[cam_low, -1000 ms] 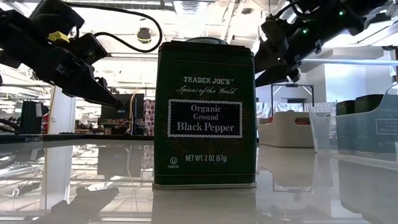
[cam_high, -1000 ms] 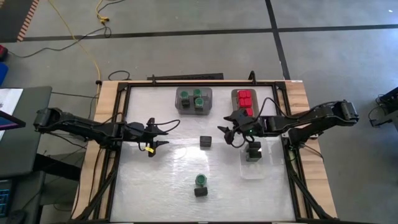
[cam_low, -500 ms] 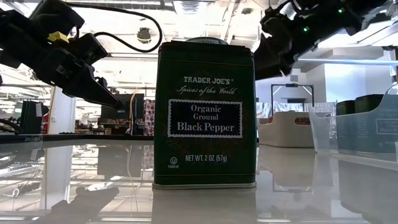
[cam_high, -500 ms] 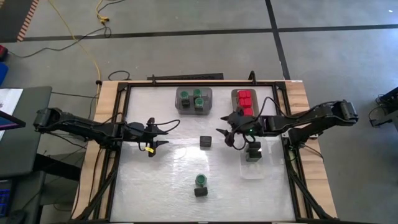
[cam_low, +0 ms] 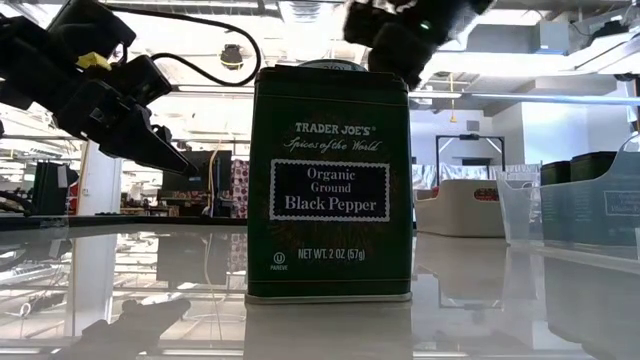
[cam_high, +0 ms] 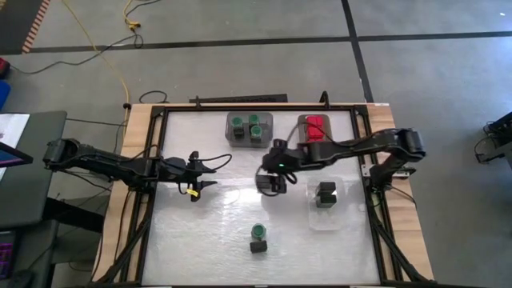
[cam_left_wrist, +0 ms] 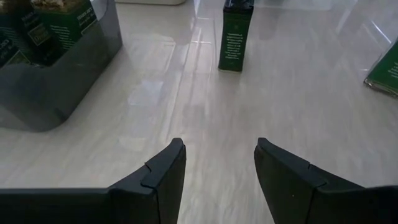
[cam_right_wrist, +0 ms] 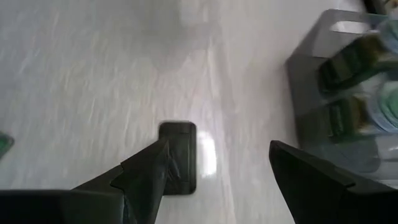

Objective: Sort spices by type
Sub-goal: Put the bottom left black seasoning can into the white transparent bin

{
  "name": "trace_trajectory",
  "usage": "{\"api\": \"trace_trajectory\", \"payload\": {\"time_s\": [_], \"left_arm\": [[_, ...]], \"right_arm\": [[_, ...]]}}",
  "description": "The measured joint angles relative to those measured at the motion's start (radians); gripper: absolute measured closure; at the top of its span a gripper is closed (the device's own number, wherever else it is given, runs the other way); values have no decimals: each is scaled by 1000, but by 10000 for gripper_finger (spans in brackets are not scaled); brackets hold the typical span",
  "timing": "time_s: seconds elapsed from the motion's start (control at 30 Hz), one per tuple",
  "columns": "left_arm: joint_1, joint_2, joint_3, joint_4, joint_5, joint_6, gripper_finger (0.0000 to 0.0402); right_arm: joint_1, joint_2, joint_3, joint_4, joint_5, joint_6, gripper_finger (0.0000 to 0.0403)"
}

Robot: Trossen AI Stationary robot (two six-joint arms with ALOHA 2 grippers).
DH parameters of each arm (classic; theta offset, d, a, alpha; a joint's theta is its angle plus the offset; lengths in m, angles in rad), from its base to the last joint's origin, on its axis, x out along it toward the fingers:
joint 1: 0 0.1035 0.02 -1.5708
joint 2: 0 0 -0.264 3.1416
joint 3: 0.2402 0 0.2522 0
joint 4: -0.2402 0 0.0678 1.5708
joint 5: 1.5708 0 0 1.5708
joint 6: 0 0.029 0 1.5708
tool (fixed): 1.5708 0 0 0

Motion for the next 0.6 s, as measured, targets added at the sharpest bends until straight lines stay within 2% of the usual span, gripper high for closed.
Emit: {"api": "trace_trajectory", "payload": {"time_s": [0.23,0.43,0.6], "left_arm": [[0,0,0,-7,0,-1,219],[0,0,0,-13,0,-1,219],[0,0,0,-17,0,-1,219]], "right_arm": [[-19,175,255,-257,-35,1,96],[-18,296,374,-305,-88,1,96],[-18,344,405,-393,-91,28,96]]}}
